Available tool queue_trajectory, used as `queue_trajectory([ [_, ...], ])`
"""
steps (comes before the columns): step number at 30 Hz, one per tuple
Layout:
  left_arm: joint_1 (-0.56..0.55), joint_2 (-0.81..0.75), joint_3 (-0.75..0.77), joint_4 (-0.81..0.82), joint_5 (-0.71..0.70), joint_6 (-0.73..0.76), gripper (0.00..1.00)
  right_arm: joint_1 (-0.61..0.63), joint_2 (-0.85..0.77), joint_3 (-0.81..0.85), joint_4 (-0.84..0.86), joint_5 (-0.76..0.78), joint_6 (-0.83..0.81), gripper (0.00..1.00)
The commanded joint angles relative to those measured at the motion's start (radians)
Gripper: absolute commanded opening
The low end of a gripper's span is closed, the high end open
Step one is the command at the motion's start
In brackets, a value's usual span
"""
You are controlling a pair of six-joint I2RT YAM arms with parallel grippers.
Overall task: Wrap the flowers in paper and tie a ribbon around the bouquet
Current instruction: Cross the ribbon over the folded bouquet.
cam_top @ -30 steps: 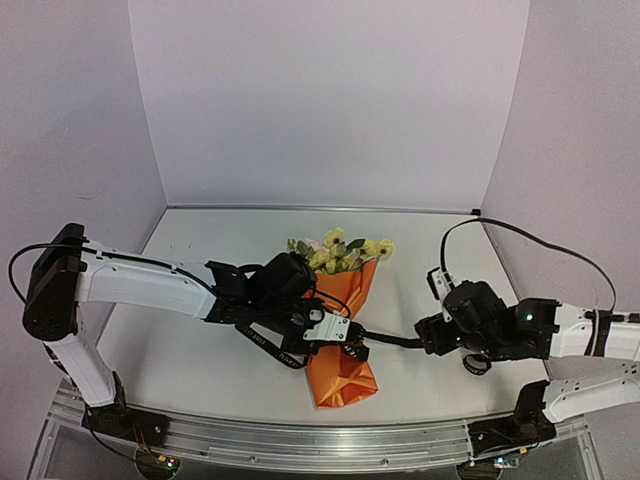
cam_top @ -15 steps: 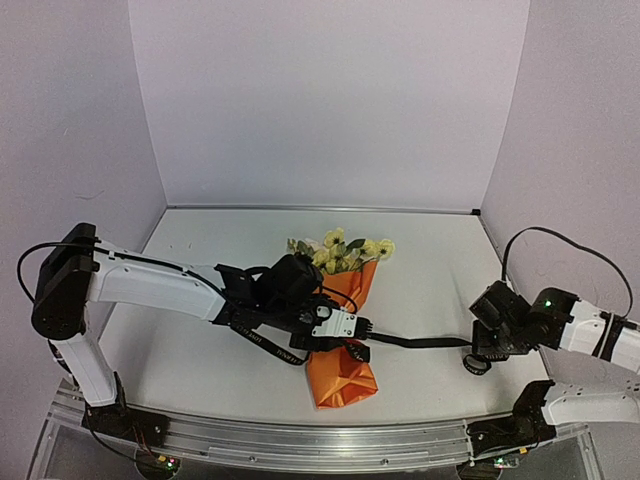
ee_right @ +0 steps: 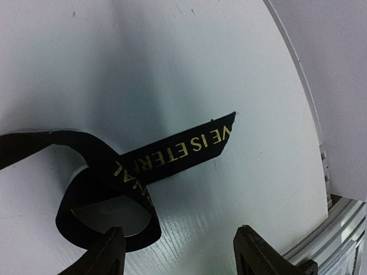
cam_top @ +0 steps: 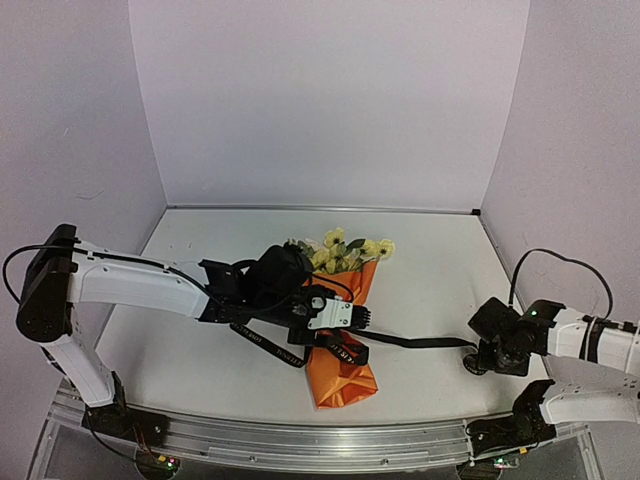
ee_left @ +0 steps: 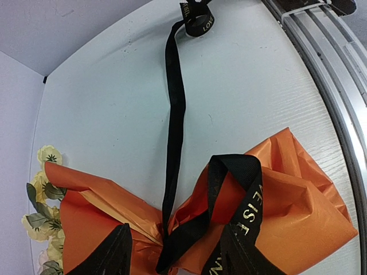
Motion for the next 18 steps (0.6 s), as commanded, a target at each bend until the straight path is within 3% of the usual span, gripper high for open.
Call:
queue_trajectory([
  [1, -0.003, -0.055, -0.014, 0.012, 0.032, -0.035, 0.55, -0.016, 0.044, -0.033, 0.084, -0.042, 0.051, 0.65],
  [5, -0.003, -0.068, -0.025, 0.029, 0.033, -0.052, 0.55, -0.021, 0.075, -0.064, 0.132, -0.053, 0.074, 0.59],
  [7, -0.002, -0.076, -0.03, 0.044, 0.028, -0.06, 0.55, -0.024, 0.088, -0.07, 0.158, -0.053, 0.076, 0.5],
  [12, 0.015, -0.103, -0.048, 0.092, 0.015, -0.093, 0.55, -0.034, 0.125, -0.007, 0.163, -0.044, -0.016, 0.04],
  [13, 0.022, -0.111, -0.051, 0.098, 0.024, -0.103, 0.55, -0.035, 0.13, 0.021, 0.16, -0.043, -0.054, 0.0],
  [18, 0.076, -0.158, -0.077, 0.191, 0.095, -0.188, 0.54, -0.034, 0.159, 0.257, 0.096, -0.125, -0.305, 0.0],
])
